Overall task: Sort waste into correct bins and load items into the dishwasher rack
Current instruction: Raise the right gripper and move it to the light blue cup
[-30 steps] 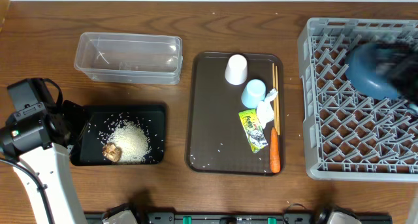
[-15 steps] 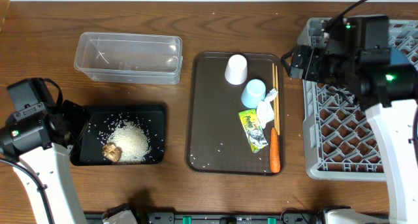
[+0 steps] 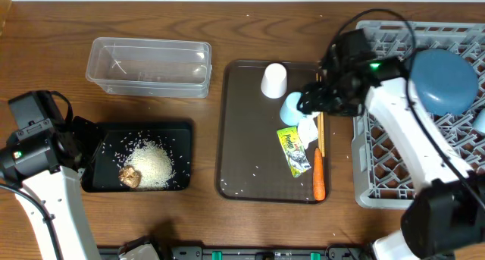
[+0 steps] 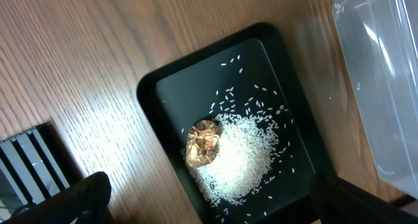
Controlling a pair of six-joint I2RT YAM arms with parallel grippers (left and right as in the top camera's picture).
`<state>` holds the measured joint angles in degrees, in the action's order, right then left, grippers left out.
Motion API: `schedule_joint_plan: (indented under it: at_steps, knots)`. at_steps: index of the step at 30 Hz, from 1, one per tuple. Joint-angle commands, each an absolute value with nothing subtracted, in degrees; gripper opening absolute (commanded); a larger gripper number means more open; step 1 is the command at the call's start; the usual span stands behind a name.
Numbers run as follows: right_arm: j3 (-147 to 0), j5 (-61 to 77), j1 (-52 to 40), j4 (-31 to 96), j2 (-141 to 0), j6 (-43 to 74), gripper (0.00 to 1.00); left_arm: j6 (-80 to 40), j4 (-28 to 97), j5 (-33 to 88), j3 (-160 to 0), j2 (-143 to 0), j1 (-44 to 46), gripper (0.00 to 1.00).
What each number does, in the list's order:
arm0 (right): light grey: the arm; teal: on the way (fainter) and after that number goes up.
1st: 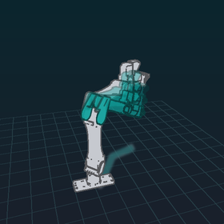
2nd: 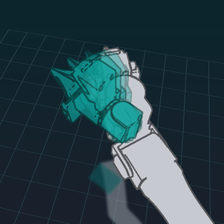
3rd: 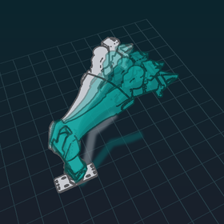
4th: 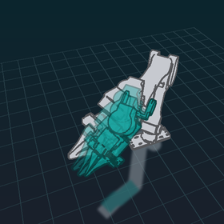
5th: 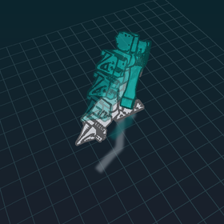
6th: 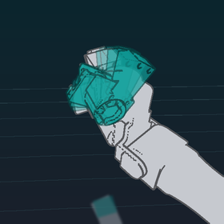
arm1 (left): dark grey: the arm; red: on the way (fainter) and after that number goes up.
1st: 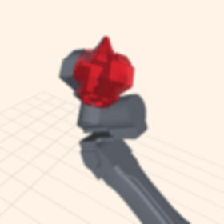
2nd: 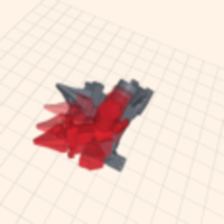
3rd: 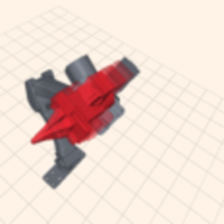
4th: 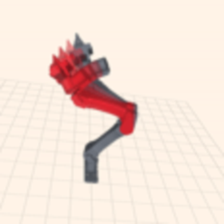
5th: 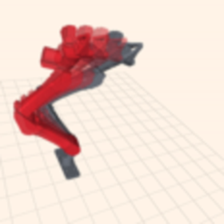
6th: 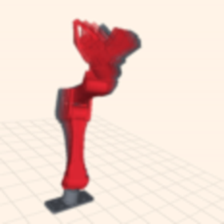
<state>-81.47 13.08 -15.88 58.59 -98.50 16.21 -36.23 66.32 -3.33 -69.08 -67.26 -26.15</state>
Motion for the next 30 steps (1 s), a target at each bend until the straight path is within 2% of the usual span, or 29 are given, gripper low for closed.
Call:
schedule_joint_plan:
  at_steps: [1,4,8,16,30]
  knots:
    - [-79.70,10.61,-18.06,57.43,-99.55,15.38,0.83,-36.75,66.61,-3.44,-68.88,-67.20,-26.46,0.98]
    - [-77.91,6.26,-19.09,56.80,-100.40,15.90,0.80,-36.75,66.61,-3.44,-68.88,-67.20,-26.44,0.98]
    - [-75.09,2.22,-19.57,53.58,-100.44,15.77,0.81,-36.75,66.61,-3.44,-68.88,-67.20,-26.46,0.98]
    - [-68.49,3.25,-19.86,45.56,-100.44,14.48,0.86,-36.75,66.61,-3.44,-68.88,-67.20,-26.46,0.98]
    - [-66.94,4.25,-21.47,40.01,-100.38,12.62,0.85,-36.75,66.61,-3.42,-68.88,-67.20,-26.46,0.98]
